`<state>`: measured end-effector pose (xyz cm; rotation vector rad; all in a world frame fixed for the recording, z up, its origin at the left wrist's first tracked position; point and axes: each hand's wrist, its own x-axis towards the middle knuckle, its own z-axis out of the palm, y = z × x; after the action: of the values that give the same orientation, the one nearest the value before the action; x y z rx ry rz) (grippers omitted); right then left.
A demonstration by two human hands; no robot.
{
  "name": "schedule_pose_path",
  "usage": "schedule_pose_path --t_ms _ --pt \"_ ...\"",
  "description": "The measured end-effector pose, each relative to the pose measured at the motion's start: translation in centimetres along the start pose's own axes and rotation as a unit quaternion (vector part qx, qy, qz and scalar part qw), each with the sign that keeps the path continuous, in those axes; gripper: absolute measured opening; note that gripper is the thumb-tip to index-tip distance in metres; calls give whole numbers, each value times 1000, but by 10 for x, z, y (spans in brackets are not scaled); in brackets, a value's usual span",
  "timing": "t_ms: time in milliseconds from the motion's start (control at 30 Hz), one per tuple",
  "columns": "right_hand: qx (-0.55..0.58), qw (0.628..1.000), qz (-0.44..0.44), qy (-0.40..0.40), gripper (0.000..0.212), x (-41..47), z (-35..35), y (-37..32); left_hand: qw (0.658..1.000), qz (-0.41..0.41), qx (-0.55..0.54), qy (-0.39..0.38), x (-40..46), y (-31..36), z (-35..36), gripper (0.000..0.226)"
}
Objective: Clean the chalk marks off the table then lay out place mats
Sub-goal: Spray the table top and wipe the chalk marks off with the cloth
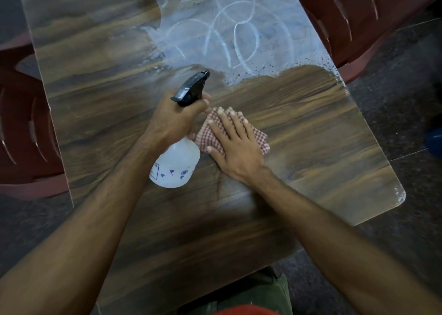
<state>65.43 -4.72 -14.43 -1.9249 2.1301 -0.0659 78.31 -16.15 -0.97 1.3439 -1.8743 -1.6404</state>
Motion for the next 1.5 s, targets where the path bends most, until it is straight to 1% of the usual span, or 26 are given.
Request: schedule_pose_path --t_ms 67,133,233,300,333,367,433,567,633,700,767,867,967,1033,1067,1133,1200,1300,1333,1400,1467,1500 --pt "-1 1000 12 -8 69 -16 2 18 1000 -7 -2 5 1 -1 -4 14" --pt "-9 997 70 9 68 -13 -4 44 1000 -11 -2 9 2 -3 -8 14" --pt "3 985 164 45 70 16 -18 70 1000 -7 2 13 1 -7 -13 14" --pt "5 980 194 43 72 44 -24 69 1000 -9 -1 17 0 -8 -15 15" --pt "3 980 196 36 73 57 -25 62 1000 -10 -1 19 -1 -9 -16 15" --pt "2 982 188 26 74 69 -25 52 1000 -10 0 21 -2 -9 -17 15" --pt "-3 990 142 6 76 81 -23 25 1000 -7 3 23 -3 -8 -17 16" --pt "-12 1000 25 2 74 55 -9 -24 1000 11 0 16 -3 -1 -16 16" --pt "-3 1000 -12 -6 71 28 -3 -25 1000 11 2 15 -2 2 -16 16" --pt "-2 1000 -16 -19 70 1 0 -10 1000 3 4 13 1 3 -17 16" --pt "-12 1000 12 -18 70 -17 -1 17 1000 -5 2 12 2 2 -16 15" --pt "-16 995 94 1 71 -15 -13 63 1000 -6 4 13 1 2 -15 15" --pt "-5 985 172 21 75 19 -28 92 1000 -8 9 14 1 0 -15 16" --pt "-4 981 191 17 77 49 -34 90 1000 -11 8 19 2 -2 -16 16" --pt "-2 982 186 12 78 61 -34 80 1000 -13 7 23 2 -2 -16 16" --pt "-2 991 136 -3 80 81 -31 49 999 -14 2 35 2 -3 -15 15" --pt "-7 999 51 -14 81 84 -23 6 999 -14 -3 49 2 -2 -14 15" --pt "-2 997 -75 -16 73 58 -8 -37 998 -21 -17 59 4 4 -11 16" --pt "-1 994 -106 -10 70 46 -4 -38 998 -23 -19 62 5 6 -10 16" --pt "-13 990 -142 -12 67 25 -1 -22 998 -21 -16 64 6 10 -6 17" --pt "-21 988 -149 -22 67 7 -3 7 998 -21 -17 64 8 14 2 16" --pt "-22 990 -139 -25 68 -1 -5 25 997 -26 -20 65 8 16 7 14"
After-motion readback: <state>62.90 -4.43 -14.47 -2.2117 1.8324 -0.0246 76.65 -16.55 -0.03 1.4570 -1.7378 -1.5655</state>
